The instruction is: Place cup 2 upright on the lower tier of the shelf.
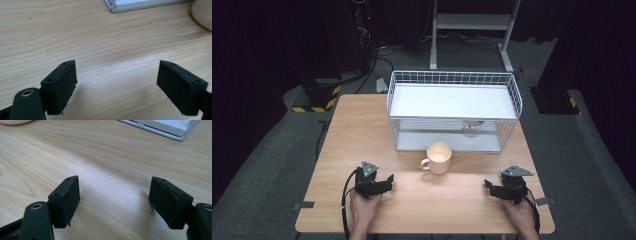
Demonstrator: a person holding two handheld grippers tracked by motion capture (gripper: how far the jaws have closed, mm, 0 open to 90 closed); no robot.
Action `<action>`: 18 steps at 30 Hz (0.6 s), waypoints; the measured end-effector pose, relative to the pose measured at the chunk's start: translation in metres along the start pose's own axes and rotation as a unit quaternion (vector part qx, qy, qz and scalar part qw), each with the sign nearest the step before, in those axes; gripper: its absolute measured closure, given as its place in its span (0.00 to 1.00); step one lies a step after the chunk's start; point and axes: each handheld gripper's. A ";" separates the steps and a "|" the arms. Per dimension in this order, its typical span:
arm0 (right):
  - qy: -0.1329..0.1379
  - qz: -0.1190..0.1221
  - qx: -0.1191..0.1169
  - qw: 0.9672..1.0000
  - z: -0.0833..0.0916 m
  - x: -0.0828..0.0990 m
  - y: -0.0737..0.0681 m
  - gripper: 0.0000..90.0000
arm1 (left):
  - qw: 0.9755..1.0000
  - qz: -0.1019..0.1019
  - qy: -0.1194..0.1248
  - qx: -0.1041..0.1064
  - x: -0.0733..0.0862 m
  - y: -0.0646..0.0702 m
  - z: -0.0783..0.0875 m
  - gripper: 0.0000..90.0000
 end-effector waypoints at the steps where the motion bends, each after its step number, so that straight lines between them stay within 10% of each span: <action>1: 0.000 0.000 0.000 1.000 0.000 0.000 0.000 0.28 | 1.000 -0.008 0.000 0.005 0.000 0.001 0.000 0.19; 18: -0.001 -0.003 -0.001 1.000 0.000 0.000 0.000 0.28 | 0.995 -0.055 -0.008 0.086 0.003 0.036 0.013 0.09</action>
Point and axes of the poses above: each handheld gripper's, and its own axes: z roughly backward along the jaws, x roughly out of its underside, y roughly to its right, and after that the axes turned 15 degrees about z, right-handed
